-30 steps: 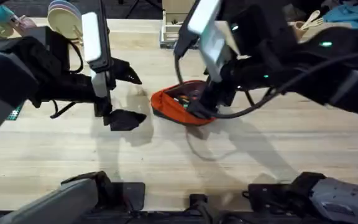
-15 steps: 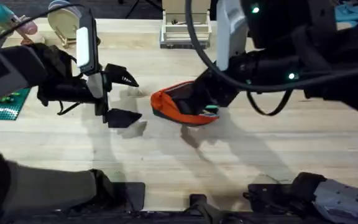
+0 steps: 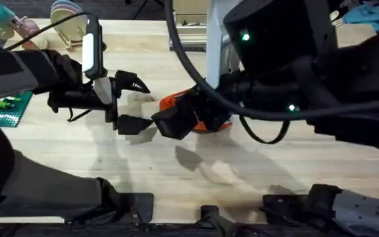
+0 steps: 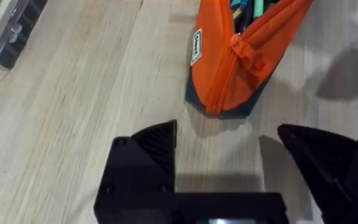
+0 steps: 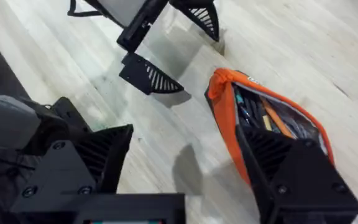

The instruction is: Unzip the bag, pick up the pens from the table one at a time and place them inside, then zip the bag closed.

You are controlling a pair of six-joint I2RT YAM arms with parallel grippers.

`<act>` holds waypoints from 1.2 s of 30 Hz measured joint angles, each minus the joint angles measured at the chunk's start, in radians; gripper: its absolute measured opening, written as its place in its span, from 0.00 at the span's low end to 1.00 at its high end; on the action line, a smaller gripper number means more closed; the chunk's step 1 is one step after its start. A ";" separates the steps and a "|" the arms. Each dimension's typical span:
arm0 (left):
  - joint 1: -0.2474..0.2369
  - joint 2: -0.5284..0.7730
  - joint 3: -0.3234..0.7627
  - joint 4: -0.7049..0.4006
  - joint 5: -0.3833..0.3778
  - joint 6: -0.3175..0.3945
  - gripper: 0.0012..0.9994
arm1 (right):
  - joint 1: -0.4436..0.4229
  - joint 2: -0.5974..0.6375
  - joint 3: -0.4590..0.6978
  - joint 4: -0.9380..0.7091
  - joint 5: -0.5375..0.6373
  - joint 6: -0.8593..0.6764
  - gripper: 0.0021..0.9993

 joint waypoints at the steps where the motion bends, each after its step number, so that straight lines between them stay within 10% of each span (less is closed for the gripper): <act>1: 0.000 0.000 0.000 0.000 0.001 0.000 0.99 | 0.002 0.000 0.000 0.002 0.000 0.003 1.00; 19: 0.000 0.000 0.000 -0.016 0.002 0.000 0.99 | 0.079 0.115 0.002 0.019 0.206 0.462 1.00; 36: 0.000 0.000 0.000 -0.016 0.002 0.000 0.99 | 0.168 0.271 0.002 0.148 0.344 0.527 1.00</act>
